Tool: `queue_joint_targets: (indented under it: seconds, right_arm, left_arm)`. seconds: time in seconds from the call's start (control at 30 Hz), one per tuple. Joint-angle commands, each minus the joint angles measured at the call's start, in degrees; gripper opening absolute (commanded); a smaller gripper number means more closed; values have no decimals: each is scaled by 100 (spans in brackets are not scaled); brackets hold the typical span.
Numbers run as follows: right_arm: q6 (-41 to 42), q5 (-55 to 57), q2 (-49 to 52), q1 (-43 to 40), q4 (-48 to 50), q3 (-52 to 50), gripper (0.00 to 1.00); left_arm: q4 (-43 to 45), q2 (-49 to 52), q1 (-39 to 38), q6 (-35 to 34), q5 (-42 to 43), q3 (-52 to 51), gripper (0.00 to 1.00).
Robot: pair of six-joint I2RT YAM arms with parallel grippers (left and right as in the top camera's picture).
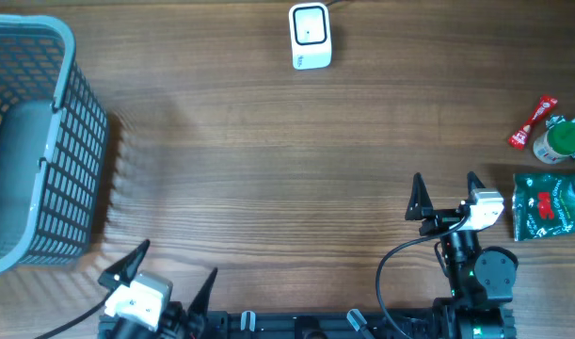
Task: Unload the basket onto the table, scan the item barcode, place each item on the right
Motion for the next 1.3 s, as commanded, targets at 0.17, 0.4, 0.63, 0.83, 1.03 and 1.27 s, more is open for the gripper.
queue_joint_targets:
  seconds: [0.17, 0.4, 0.63, 0.83, 1.03, 1.27]
  right_arm:
    - [-114, 72, -57, -13, 22, 2, 100]
    - [-114, 72, -57, -13, 22, 2, 100]
    - [-114, 72, -57, -13, 22, 2, 100]
    - [-116, 72, -57, -13, 22, 2, 100]
    - [-114, 72, -57, -13, 22, 2, 100]
    - [-114, 72, -57, -13, 22, 2, 100]
  left_arm:
    - [3228, -28, 83, -31, -125, -2776, 100]
    - [4638, -31, 83, 466, -127, -3989, 100]
    - [4896, -31, 83, 745, -166, -4227, 100]
    - [4833, -31, 83, 479, 138, -4229, 100]
    - [5814, -31, 83, -1259, -1799, -4666, 100]
    - [5836, -31, 85, -1239, -2463, -4666, 100]
